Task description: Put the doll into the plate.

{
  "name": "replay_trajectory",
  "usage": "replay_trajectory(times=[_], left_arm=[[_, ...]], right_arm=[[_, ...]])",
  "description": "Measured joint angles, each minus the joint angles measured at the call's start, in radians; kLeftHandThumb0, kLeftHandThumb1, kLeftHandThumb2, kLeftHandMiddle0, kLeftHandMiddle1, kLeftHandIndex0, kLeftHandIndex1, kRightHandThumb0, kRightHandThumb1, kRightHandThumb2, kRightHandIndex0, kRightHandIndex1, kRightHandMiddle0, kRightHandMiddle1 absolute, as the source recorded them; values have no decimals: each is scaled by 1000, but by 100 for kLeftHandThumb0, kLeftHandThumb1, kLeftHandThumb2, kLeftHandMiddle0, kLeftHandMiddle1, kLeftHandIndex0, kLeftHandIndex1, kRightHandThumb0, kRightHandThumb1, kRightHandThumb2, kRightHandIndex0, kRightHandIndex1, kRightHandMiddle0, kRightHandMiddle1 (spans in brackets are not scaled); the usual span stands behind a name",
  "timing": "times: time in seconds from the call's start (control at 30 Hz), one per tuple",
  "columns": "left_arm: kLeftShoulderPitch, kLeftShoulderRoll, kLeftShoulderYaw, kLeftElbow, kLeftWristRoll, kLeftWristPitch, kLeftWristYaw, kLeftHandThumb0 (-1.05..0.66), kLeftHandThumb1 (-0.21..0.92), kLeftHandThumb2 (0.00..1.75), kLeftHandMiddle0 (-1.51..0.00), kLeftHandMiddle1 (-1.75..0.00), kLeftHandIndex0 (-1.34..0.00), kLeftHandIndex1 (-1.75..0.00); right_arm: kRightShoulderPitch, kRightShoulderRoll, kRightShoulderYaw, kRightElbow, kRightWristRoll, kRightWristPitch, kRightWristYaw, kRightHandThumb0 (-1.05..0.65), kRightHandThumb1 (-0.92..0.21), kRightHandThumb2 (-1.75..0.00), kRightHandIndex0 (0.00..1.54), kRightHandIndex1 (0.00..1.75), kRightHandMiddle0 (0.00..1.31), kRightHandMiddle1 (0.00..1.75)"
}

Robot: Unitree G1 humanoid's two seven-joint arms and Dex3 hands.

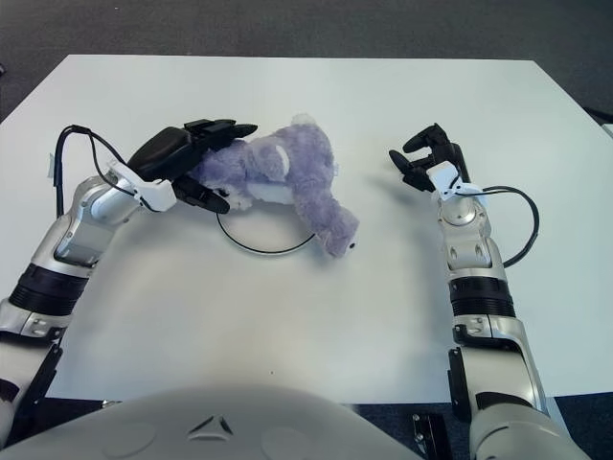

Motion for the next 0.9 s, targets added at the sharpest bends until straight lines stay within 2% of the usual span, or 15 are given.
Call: replay_trajectory(times=[0.23,0.37,0.53,0.67,0.77,0.9], left_arm=[[-13,-5,36,5,-236,34,-123,-77,78,1,-15,0,-23,0],[-37,-6,67,2,-393,119,-217,-82,79,1,-10,0,-18,0],[-57,-1,103,-19,-492,215,-267,-86,79,1,-9,0,-15,0],[-84,9,132,-30,-520,274,-276,-88,79,0,-18,-2,-20,-2],[-115,16,159,-19,-528,282,-276,-84,80,0,-33,-3,-33,-8],[-157,13,207,11,-571,299,-273,-58,82,1,-46,-3,-45,-11]], right_arm=[[-2,-1,0,2,0,0,1,-35,-92,-53,91,67,18,175],[-3,-1,0,2,0,1,2,-35,-92,-53,91,67,18,175],[-8,-1,2,5,0,3,4,-35,-92,-53,91,67,18,175],[-13,-1,2,8,0,11,4,-35,-92,-53,91,67,18,175],[-17,-2,2,12,0,14,4,-35,-92,-53,91,67,18,175],[-22,-3,2,19,0,14,4,-35,-92,-53,91,66,18,175]])
